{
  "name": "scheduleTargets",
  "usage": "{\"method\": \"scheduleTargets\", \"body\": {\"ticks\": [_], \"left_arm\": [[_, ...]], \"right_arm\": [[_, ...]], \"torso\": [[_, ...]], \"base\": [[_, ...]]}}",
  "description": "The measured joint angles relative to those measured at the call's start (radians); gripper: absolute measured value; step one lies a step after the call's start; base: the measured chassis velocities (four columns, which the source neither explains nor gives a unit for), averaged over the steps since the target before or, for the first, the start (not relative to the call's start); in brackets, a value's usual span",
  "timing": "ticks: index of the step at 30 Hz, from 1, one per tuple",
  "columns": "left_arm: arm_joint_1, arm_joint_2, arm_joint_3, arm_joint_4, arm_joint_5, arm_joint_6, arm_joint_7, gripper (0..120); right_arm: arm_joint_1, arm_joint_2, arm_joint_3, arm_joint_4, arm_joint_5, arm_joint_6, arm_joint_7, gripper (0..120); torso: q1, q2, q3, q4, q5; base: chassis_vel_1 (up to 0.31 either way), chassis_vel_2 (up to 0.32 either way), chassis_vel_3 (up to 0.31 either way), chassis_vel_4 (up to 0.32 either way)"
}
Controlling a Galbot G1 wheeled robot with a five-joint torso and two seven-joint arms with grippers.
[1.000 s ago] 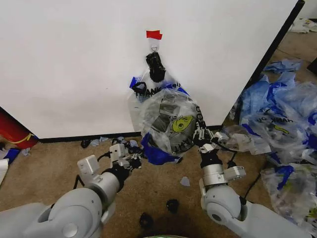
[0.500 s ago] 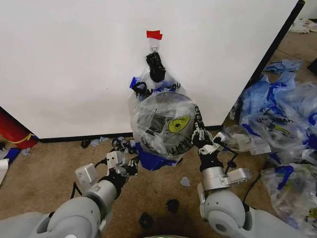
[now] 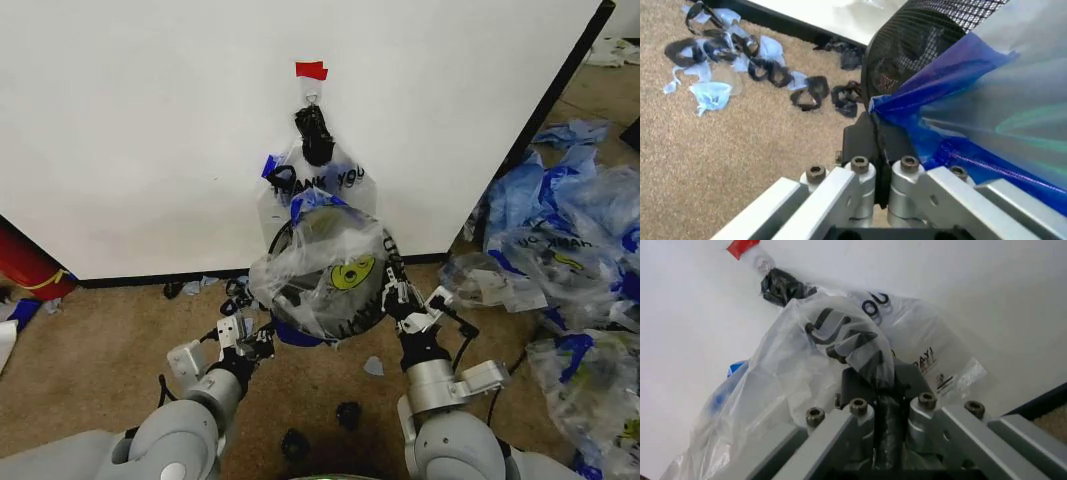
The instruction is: Pick up the garbage bag from the wall and place it over the trash bin.
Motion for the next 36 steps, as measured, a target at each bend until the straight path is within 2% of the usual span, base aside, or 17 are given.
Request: {"method": "scheduleTargets", "body": {"ticks": [7,12,14,17,18,20,24,25,29,33,36], "left_arm": [[-0.011,0.04,-0.003,-0.047,0.001,0.0,-0.006,0],[-0.042,0.103,0.0,-0.114,-0.033,0.011,-0.022,20],[-0.044,0.111,0.001,-0.121,-0.038,0.012,-0.024,22],[-0.057,0.155,0.007,-0.146,-0.049,0.015,-0.033,34],[-0.067,0.173,0.011,-0.151,-0.049,0.017,-0.037,41],[-0.072,0.179,0.013,-0.152,-0.049,0.017,-0.038,43],[-0.119,0.236,0.017,-0.155,-0.041,0.036,-0.048,59],[-0.135,0.258,0.015,-0.158,-0.03,0.052,-0.054,67],[-0.154,0.29,0.008,-0.158,-0.003,0.072,-0.052,77],[-0.164,0.324,0.002,-0.158,0.045,0.092,-0.031,94],[-0.165,0.34,0.002,-0.158,0.084,0.096,-0.003,98]], "right_arm": [[-0.003,-0.006,-0.004,-0.025,-0.027,0.002,-0.009,1],[0.025,-0.008,-0.022,-0.077,-0.049,0.01,-0.015,1],[0.029,-0.007,-0.024,-0.08,-0.048,0.01,-0.015,1],[0.039,-0.006,-0.032,-0.089,-0.049,0.01,-0.016,1],[0.039,-0.007,-0.035,-0.096,-0.05,0.01,-0.02,1],[0.039,-0.007,-0.036,-0.098,-0.05,0.01,-0.021,1],[0.034,-0.013,-0.046,-0.116,-0.066,0.02,-0.036,1],[0.034,-0.014,-0.051,-0.121,-0.071,0.023,-0.04,1],[0.034,-0.014,-0.057,-0.126,-0.075,0.025,-0.044,1],[0.041,-0.015,-0.072,-0.139,-0.085,0.028,-0.048,1],[0.044,-0.017,-0.082,-0.145,-0.093,0.029,-0.052,1]], "torso": [[0.0,0.0,0.0,0.0,0.0001],[0.0,0.0,0.0,0.0,0.0001],[0.0,0.0,0.0,0.0,0.0001],[0.0,0.0,0.0,0.0001,-0.0001],[0.0,0.0,0.0,0.0001,0.0],[0.0,0.0,0.0,0.0001,0.0],[0.0,0.0,0.0,0.0,0.0],[0.0,0.0,0.0,0.0,0.0],[0.0,0.0,0.0,0.0,0.0001],[0.0,0.0,0.0,0.0,0.0],[0.0,0.0,0.0,0.0,0.0]], "base": [[0.0,0.0,0.0,0.0],[0.0,0.0,0.0,0.0],[0.0,0.0,0.0,0.0],[0.0,0.0,0.0,0.0],[0.0,0.0,0.0,0.0],[0.0,0.0,0.0,0.0],[0.0,0.0,0.0,0.0],[0.0,0.0,0.0,0.0],[0.0,0.0,0.0,0.0],[0.0,0.0,0.0,0.0],[0.0,0.0,0.0,0.0]]}}
